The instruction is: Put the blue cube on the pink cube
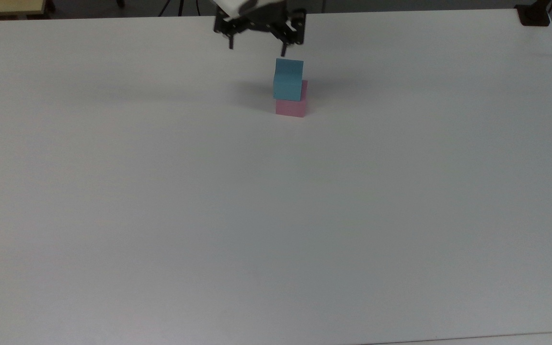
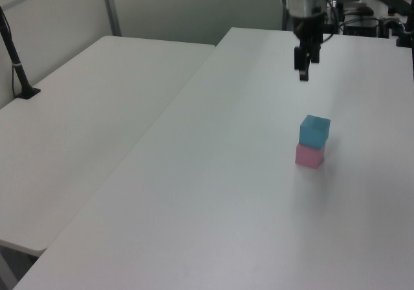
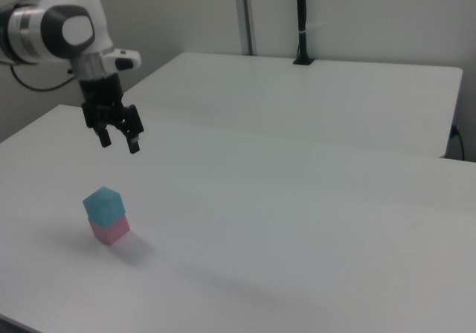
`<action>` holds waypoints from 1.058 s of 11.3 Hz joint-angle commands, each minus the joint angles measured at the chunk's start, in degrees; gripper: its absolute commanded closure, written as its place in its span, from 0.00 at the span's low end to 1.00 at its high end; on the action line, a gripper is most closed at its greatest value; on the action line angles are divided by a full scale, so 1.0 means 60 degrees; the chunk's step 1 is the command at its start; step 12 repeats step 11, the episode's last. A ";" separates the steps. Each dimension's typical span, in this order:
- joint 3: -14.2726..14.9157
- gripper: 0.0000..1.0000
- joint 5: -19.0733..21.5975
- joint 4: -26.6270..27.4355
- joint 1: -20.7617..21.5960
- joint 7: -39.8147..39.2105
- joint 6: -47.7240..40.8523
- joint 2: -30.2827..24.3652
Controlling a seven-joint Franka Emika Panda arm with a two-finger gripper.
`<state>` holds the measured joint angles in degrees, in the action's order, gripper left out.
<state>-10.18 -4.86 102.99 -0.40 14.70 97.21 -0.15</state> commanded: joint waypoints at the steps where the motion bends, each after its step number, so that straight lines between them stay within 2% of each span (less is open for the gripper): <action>1: 0.1150 0.00 0.0865 -0.1355 -0.0006 -0.1275 -0.1536 -0.0296; 2: 0.1879 0.00 0.1188 -0.1606 0.0009 -0.1772 -0.1641 -0.0385; 3: 0.2249 0.00 0.1322 -0.1608 0.0009 -0.2487 -0.1598 -0.0618; 4: 0.2412 0.00 0.1280 -0.1623 -0.0020 -0.2959 -0.1496 -0.0649; 7: 0.2546 0.00 0.1032 -0.1550 -0.0050 -0.3037 -0.0370 -0.0576; 12: 0.2648 0.00 0.1031 -0.1593 -0.0036 -0.2905 -0.0485 -0.0635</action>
